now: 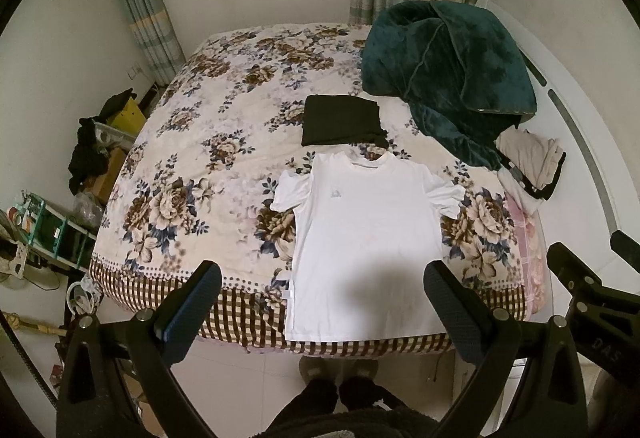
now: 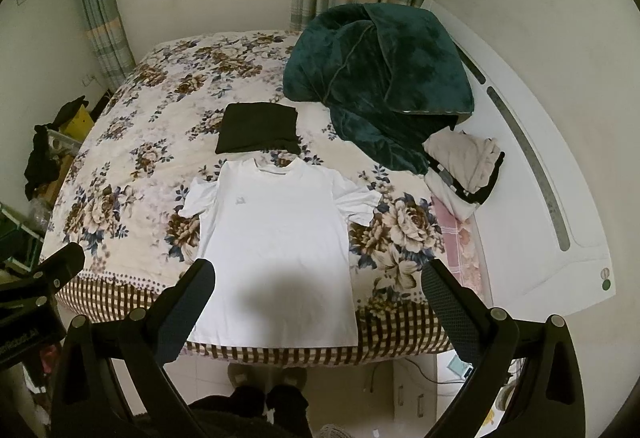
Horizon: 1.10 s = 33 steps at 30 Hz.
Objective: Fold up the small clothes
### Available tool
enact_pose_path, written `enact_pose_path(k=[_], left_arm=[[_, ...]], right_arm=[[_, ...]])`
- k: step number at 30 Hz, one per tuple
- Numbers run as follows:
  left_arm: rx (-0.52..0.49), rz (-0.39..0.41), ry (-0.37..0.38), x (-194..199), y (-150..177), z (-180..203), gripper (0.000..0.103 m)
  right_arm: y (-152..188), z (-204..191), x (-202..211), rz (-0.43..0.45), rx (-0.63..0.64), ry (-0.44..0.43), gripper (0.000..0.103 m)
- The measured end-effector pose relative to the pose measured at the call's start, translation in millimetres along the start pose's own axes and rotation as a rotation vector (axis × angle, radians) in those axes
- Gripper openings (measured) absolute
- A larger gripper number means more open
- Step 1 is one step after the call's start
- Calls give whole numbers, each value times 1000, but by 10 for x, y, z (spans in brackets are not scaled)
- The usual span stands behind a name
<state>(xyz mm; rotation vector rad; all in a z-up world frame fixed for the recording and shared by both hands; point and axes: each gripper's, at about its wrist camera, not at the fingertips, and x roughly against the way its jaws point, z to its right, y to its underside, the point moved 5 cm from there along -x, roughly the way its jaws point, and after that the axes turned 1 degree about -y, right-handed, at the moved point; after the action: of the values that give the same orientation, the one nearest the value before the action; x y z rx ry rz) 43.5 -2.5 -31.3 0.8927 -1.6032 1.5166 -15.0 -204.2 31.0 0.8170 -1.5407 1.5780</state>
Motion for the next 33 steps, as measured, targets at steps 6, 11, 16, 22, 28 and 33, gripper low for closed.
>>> enact_pose_path(k=[6, 11, 16, 22, 28, 33], left_arm=[[3, 4, 2, 0, 10, -9, 103], [10, 11, 0, 3, -13, 25, 103], [12, 13, 1, 9, -24, 27, 103], [13, 17, -2, 26, -35, 23, 103], [14, 20, -1, 39, -42, 15, 103], [15, 18, 0, 41, -53, 6, 103]], right_arm=[[-2, -4, 22, 4, 7, 2, 103], [-25, 22, 36, 5, 9, -2, 103], [-62, 40, 65, 9, 13, -4, 103], [-98, 63, 140, 17, 16, -4, 103], [-93, 77, 148, 17, 18, -7, 103], [-127, 59, 190, 19, 31, -9, 103]])
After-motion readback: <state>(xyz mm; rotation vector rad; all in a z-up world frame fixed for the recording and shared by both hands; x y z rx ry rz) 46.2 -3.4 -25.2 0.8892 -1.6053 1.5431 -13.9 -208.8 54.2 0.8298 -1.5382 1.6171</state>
